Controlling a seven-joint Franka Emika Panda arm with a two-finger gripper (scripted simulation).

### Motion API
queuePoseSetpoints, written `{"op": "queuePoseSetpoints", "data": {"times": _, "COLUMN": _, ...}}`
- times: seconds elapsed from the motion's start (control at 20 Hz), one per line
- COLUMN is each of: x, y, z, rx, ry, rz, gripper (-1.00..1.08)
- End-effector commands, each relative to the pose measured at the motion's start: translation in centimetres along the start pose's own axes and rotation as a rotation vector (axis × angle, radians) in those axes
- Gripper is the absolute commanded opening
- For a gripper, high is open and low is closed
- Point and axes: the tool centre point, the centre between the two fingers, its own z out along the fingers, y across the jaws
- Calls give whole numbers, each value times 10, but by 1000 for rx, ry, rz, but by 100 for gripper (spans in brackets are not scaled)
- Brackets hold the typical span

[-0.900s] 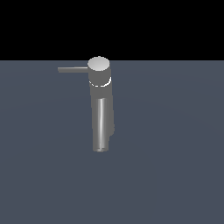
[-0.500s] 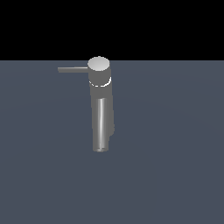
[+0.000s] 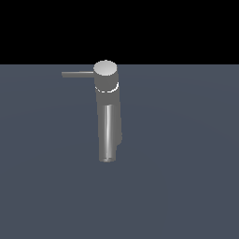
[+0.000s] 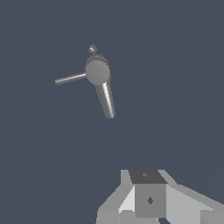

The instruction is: Turn on the faucet by rotating a designated handle.

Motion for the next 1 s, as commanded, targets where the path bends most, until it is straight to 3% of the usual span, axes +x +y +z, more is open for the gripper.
{"op": "queuePoseSetpoints", "data": {"times": 0.0, "x": 0, "y": -7, "z": 10, "rx": 19, "ry": 14, "rz": 54, "gripper": -100}}
{"op": "queuePoseSetpoints", "data": {"times": 0.95, "x": 30, "y": -72, "z": 93, "rx": 186, "ry": 142, "rz": 537, "gripper": -100}}
